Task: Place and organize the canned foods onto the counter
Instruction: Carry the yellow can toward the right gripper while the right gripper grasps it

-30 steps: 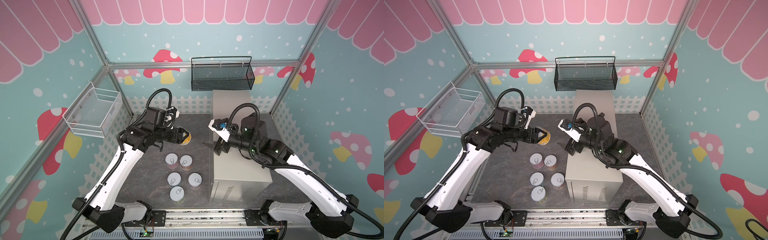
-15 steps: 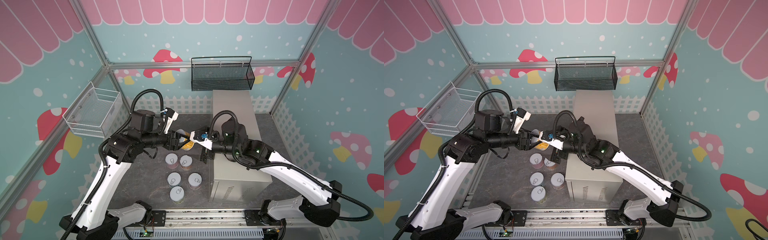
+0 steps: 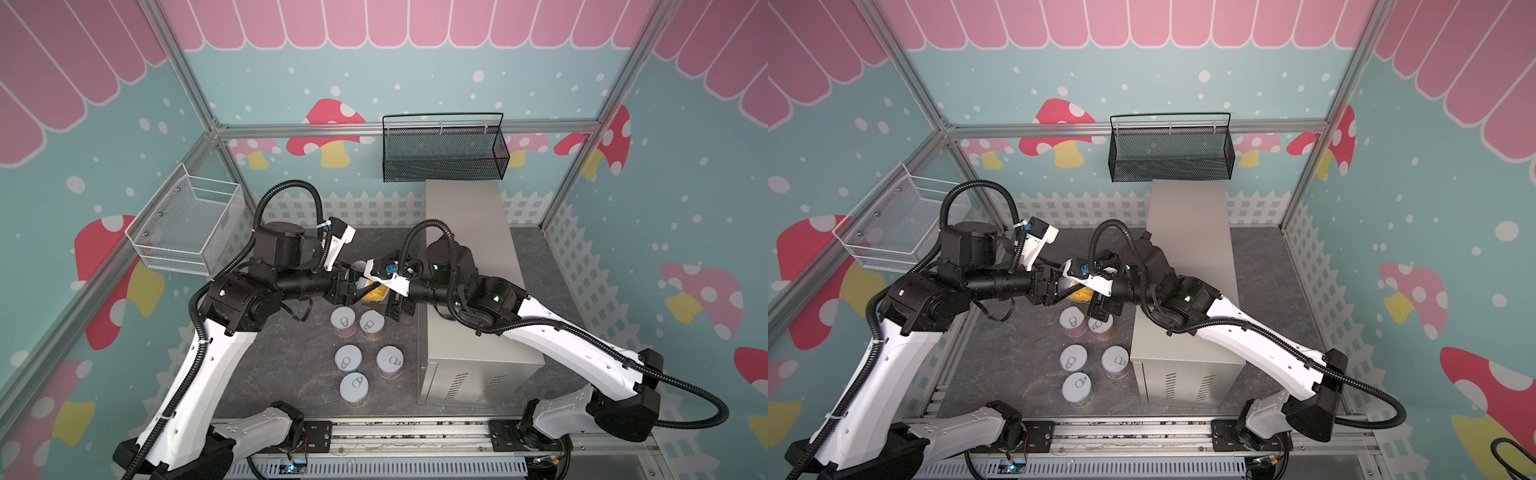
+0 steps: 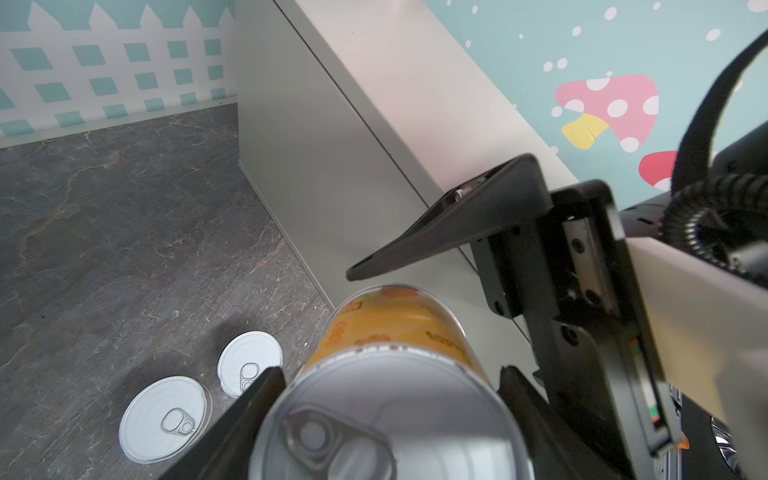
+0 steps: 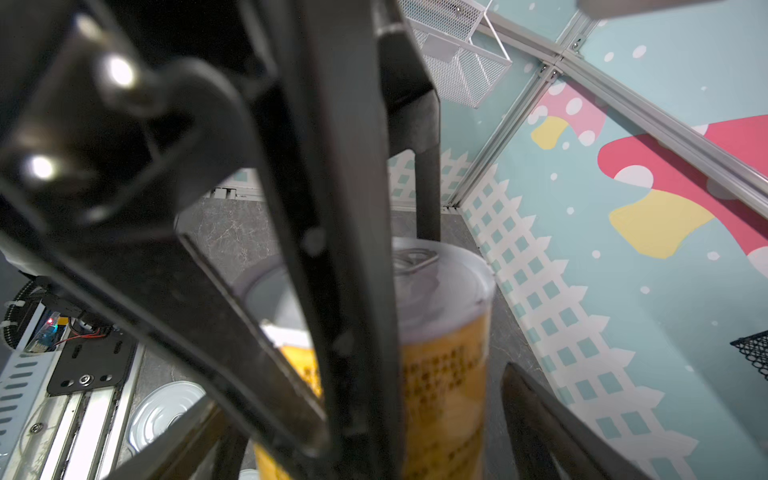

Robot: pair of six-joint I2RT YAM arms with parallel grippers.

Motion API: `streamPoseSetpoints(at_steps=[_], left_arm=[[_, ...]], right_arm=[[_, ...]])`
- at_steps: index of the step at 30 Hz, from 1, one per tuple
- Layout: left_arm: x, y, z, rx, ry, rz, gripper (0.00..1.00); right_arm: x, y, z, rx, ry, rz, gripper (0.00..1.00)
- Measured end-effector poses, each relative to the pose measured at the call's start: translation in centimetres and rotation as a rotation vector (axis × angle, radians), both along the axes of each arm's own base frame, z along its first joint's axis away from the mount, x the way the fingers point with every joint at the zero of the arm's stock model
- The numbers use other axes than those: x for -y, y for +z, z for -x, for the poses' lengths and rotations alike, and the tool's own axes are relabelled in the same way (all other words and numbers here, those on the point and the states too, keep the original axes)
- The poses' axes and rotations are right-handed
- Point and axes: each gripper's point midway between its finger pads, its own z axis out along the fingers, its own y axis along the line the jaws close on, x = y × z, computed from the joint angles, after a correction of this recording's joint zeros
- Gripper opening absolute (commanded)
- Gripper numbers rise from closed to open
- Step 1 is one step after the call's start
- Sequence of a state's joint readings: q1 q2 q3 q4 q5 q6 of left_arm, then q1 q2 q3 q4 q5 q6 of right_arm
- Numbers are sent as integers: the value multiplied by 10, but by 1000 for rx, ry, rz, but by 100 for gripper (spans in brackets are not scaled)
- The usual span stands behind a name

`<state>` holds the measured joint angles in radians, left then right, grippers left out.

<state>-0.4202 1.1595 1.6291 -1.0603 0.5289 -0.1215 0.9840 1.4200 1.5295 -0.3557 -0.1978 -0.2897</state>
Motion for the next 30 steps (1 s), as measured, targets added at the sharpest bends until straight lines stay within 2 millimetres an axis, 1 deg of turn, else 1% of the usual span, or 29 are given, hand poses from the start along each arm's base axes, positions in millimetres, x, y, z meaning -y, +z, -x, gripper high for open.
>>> streamPoseSetpoints(at_steps=[6,10,14,15,16,17,18,19,20,23,26,28,30], left_arm=[[1,2,0,6,-6,9,52],[2,3,-1,9,-7,12,54],[3,4,-1,15,-12,18,61],[3,4,-2,16,-13,19,65],[3,4,-2,18,-13,21,73],[3,4,-2,18,-14,22,77],[4,4,-3,20,-15,25,84],[4,5,-3,23,-18,28,94],[5,6,-3,25,-24,36,99],[6,10,-3,36,-23,51,99],[5,13,-4,49,-17,58,99],[2,16,-7,53,-1,67,99],[-2,18,-13,57,24,75,99]], right_arm=[[-2,2,2,0,7,-8,75],[-2,2,2,0,5,-10,71],[-1,3,2,3,1,-12,68],[-1,4,1,4,-2,-12,66],[-1,4,1,5,-3,-13,65],[0,4,1,6,-5,-13,64],[0,4,0,7,-9,-14,64],[0,4,-1,9,-14,-15,64],[1,4,-1,11,-19,-15,64],[1,2,-3,12,-28,-12,65],[1,5,-5,21,-38,-20,65],[2,6,-7,27,-49,-23,65],[3,2,-9,27,-61,-15,65]])
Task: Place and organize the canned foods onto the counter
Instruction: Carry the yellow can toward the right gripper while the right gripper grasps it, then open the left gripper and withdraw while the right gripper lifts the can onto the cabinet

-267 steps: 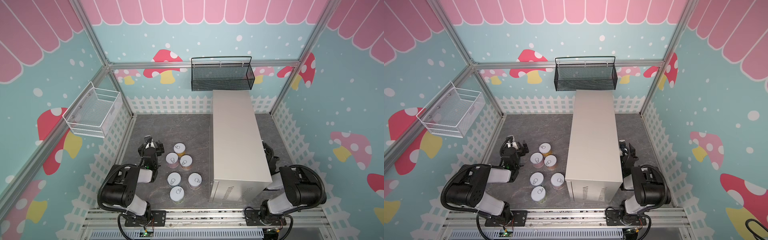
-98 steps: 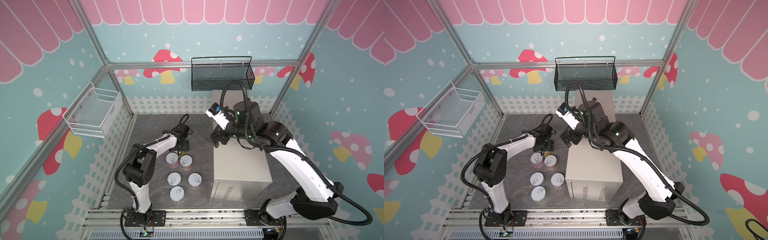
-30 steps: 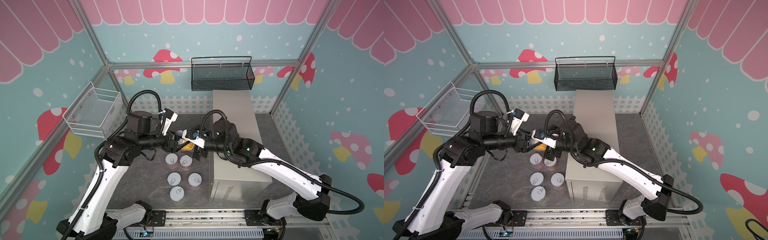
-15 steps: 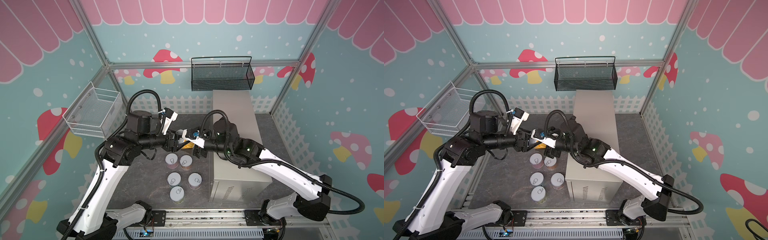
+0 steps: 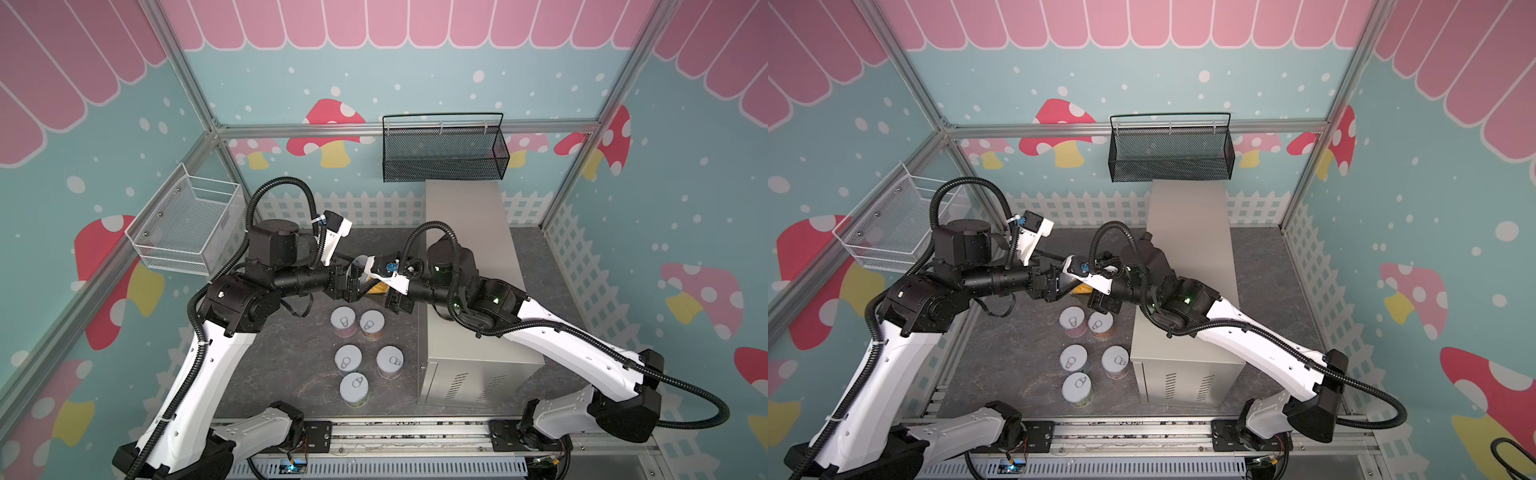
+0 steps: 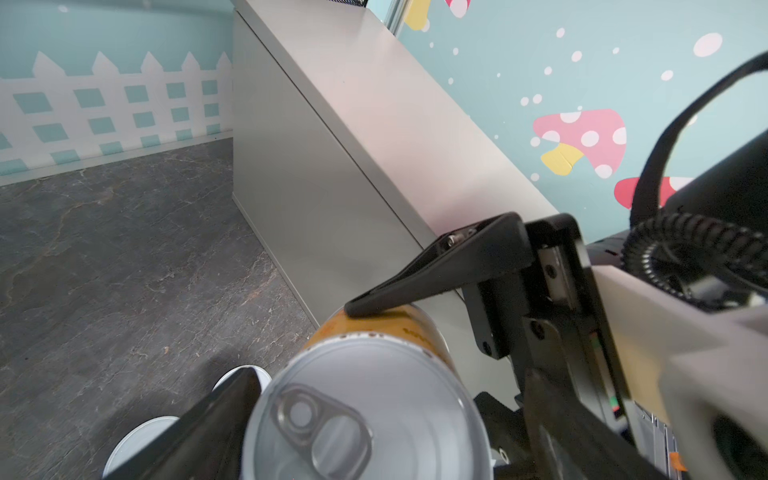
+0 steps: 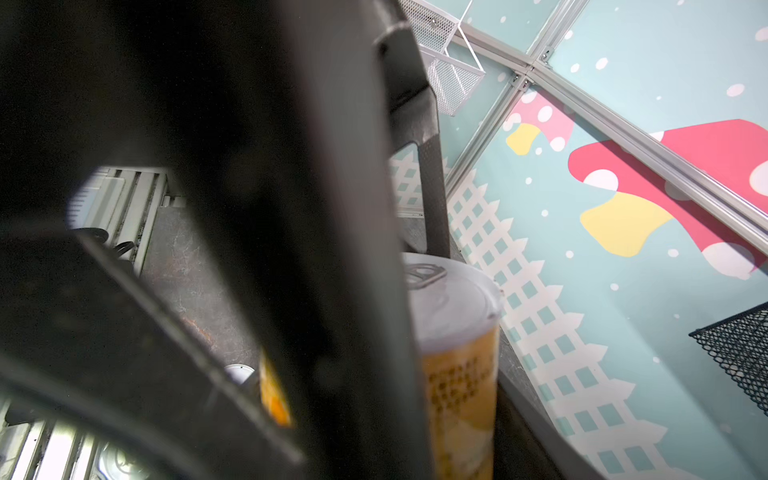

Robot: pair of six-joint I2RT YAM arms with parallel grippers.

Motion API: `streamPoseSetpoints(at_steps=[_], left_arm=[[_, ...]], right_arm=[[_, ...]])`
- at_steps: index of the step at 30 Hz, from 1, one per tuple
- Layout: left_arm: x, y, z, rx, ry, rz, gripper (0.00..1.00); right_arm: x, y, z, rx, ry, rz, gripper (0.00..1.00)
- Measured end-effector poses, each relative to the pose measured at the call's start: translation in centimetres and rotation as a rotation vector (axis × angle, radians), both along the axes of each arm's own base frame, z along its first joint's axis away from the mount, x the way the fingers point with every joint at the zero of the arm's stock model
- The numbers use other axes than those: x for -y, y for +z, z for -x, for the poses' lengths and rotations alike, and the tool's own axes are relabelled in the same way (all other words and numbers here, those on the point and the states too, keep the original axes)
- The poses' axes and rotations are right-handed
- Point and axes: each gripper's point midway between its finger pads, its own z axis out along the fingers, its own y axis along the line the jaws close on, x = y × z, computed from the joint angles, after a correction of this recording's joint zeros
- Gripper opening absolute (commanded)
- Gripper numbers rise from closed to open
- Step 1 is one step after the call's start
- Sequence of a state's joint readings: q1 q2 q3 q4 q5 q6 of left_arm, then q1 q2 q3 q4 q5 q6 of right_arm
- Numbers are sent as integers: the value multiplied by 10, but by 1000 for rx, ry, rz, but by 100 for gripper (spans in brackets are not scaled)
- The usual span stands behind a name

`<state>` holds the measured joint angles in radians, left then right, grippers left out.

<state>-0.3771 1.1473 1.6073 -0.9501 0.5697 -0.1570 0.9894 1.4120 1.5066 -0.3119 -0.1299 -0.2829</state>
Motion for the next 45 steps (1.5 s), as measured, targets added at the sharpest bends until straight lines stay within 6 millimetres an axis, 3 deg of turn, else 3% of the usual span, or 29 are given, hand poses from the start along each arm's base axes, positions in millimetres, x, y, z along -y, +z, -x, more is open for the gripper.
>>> streamPoseSetpoints(at_steps=[12,16,21,24,29,32,35,39,45], left_arm=[[-50,7,-31,12,227,77,99],[-57,4,-34,21,259,73,99],[-66,-10,-42,19,290,42,99],[-66,-22,-46,6,289,33,99],[-62,-44,-48,-5,272,37,99],[-58,-53,-48,-10,247,49,99],[-50,-55,-47,-3,211,58,100],[-36,-52,-41,21,142,70,99],[-11,-47,-19,58,6,86,99]], right_arm=[[11,-4,-21,5,-136,4,66],[24,0,-42,-31,-225,-40,65],[60,12,-81,-86,-338,-124,66],[93,32,-97,-75,-399,-201,67],[141,67,-106,-18,-455,-311,68],[164,78,-114,9,-484,-352,68],[187,73,-130,13,-527,-368,68],[212,50,-148,-13,-566,-366,69],[227,33,-165,-48,-558,-384,69]])
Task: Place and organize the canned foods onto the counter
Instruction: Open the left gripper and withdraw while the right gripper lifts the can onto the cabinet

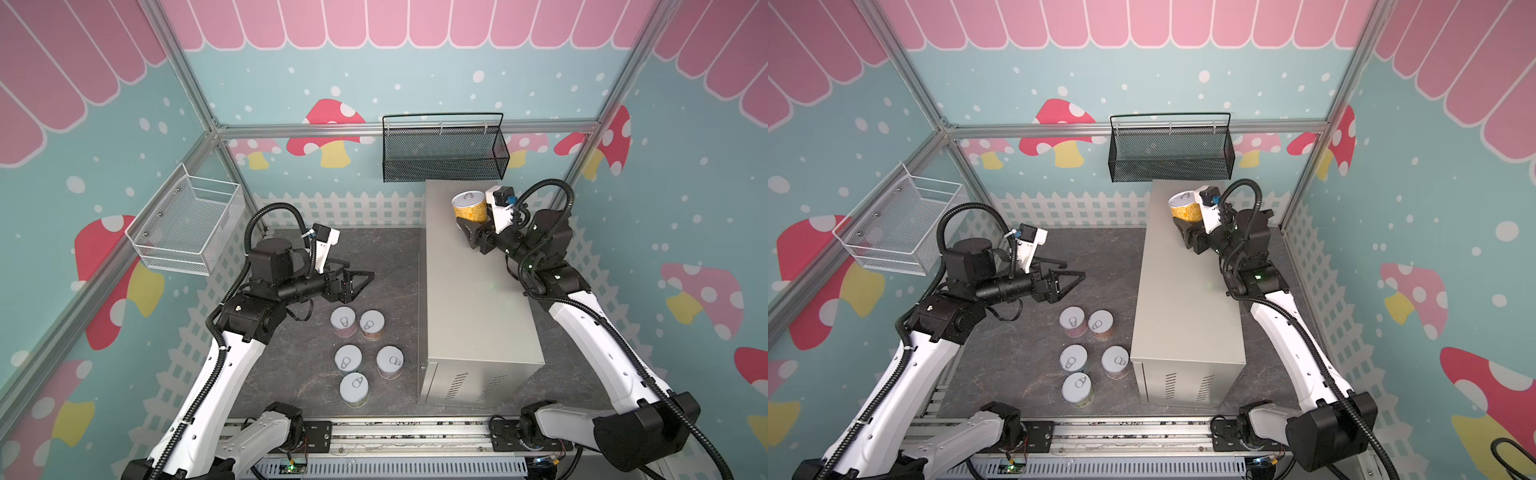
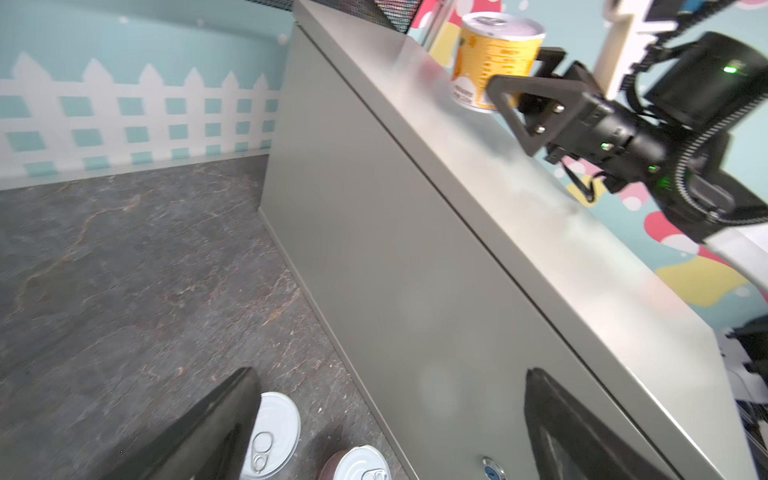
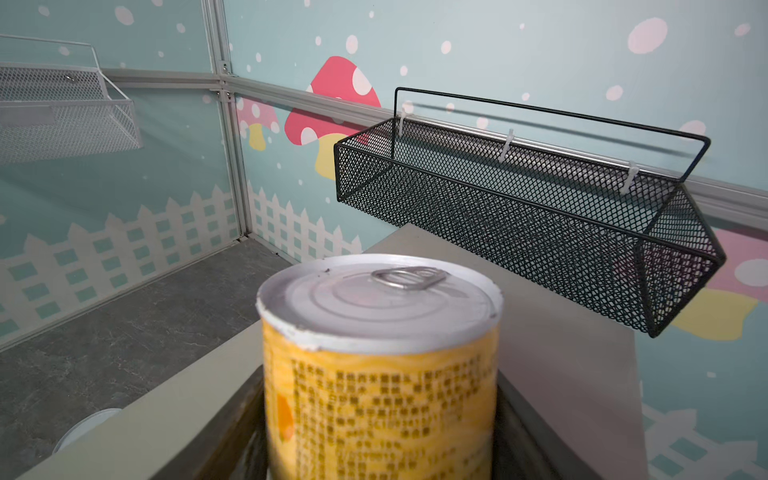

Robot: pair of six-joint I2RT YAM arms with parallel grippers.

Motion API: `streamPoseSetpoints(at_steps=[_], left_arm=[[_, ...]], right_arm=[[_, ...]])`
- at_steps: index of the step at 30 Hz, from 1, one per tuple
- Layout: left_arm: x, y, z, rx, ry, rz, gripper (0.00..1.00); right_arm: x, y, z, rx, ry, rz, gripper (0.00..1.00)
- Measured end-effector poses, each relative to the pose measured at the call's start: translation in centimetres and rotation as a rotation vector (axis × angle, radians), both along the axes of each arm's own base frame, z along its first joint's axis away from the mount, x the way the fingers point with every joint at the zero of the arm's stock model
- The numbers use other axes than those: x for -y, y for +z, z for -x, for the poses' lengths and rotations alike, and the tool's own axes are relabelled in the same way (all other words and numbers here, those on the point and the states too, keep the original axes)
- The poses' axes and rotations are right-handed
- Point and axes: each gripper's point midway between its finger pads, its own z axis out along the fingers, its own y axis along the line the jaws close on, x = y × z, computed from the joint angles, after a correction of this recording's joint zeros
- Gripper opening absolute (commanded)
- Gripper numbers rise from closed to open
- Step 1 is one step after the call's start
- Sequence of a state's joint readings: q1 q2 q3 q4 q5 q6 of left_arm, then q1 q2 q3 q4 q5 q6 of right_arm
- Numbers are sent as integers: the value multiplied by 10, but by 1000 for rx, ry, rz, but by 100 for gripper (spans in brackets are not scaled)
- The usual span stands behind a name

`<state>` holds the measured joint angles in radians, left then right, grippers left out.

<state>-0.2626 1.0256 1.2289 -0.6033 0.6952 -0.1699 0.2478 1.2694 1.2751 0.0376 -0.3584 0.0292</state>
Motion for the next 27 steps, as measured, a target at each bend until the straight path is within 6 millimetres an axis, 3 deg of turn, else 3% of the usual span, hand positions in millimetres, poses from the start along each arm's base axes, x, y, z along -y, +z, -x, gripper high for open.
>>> streamPoseSetpoints(at_steps=[6,15,21,27], left_arm=[[28,12,18,38,-141,16,99],[73,42,18,88,-291,30,99],[75,44,20,109,-296,32,99],[69,40,30,129,-283,30,99]], right_arm=[[-5,-3,-5,19,57,-16,72],[-22,-12,-13,7,157,-16,75],[-28,-17,-18,-11,184,-21,84],[-28,-11,-17,7,191,-26,86]])
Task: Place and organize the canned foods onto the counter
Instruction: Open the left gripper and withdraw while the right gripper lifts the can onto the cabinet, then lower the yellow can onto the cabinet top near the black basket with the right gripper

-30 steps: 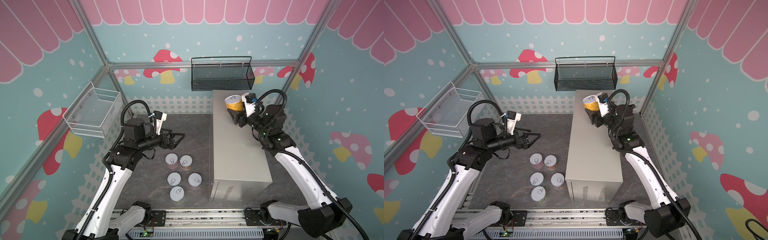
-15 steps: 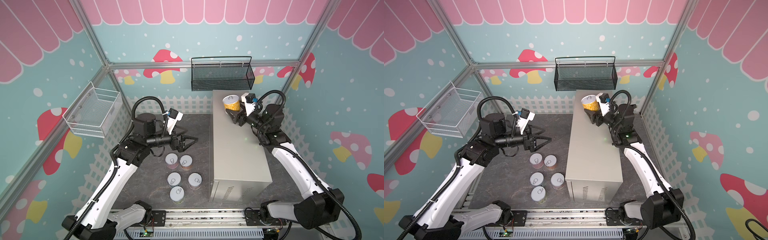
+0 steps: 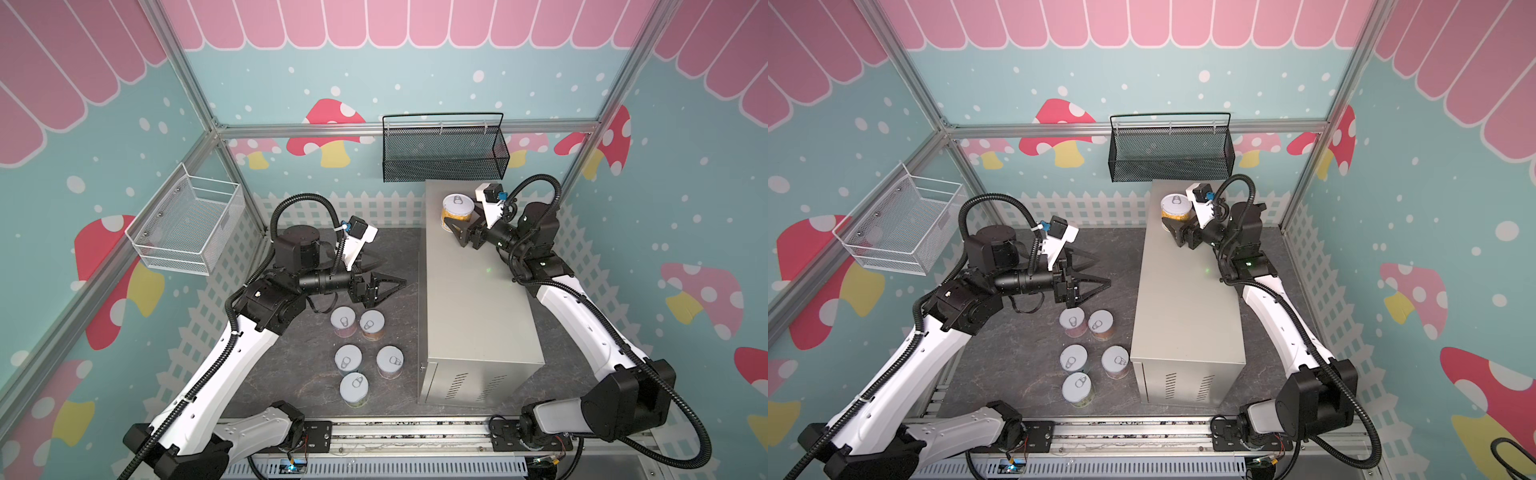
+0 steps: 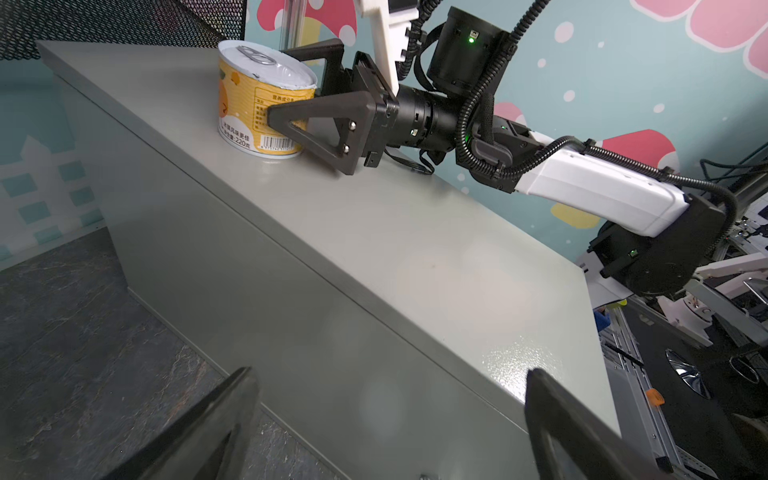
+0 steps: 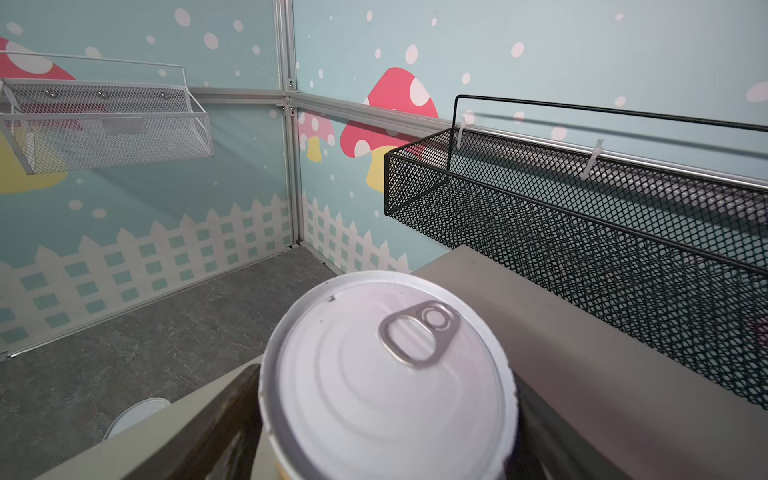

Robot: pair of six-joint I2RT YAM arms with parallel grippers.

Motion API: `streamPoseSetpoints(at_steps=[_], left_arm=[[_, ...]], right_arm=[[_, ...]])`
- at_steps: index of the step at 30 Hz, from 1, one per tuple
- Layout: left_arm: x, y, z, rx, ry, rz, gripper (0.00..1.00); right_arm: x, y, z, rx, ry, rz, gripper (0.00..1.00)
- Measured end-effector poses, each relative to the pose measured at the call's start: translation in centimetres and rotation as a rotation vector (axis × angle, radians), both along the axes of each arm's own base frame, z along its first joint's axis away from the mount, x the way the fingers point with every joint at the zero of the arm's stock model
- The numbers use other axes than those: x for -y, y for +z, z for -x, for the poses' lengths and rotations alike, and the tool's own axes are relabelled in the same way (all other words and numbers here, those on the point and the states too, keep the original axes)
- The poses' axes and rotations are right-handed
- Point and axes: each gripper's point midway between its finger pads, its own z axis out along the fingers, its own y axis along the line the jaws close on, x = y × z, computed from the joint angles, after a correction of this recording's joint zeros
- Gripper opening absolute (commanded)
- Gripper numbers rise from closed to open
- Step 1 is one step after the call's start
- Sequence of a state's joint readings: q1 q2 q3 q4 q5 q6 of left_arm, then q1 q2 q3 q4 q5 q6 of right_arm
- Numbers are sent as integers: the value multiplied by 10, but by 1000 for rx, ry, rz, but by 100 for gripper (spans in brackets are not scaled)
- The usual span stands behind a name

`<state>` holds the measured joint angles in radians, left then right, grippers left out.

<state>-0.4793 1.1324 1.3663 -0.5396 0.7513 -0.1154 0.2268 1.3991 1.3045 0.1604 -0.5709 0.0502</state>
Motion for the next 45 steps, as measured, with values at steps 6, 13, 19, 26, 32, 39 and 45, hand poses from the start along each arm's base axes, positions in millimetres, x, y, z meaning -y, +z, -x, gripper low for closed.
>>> streamPoseSetpoints(at_steps=[6,13,19,26,32,39,45], left_arm=[[-3,-7,2,3,14,-4,100],[-7,-14,3,11,32,-18,99],[-9,-12,3,25,46,-20,99],[-12,-11,3,41,61,-24,99],[-14,-8,3,55,72,-24,99],[-15,-10,2,65,83,-32,99],[-16,-10,1,66,93,-35,99]], right_arm=[[1,1,0,1,-6,2,75],[6,3,-5,-24,-45,10,72],[5,3,-25,-40,-69,15,72],[-1,4,-62,-52,-83,18,74],[-7,5,-87,-65,-87,22,75],[-9,4,-102,-75,-94,25,78],[-9,4,-111,-79,-109,28,80]])
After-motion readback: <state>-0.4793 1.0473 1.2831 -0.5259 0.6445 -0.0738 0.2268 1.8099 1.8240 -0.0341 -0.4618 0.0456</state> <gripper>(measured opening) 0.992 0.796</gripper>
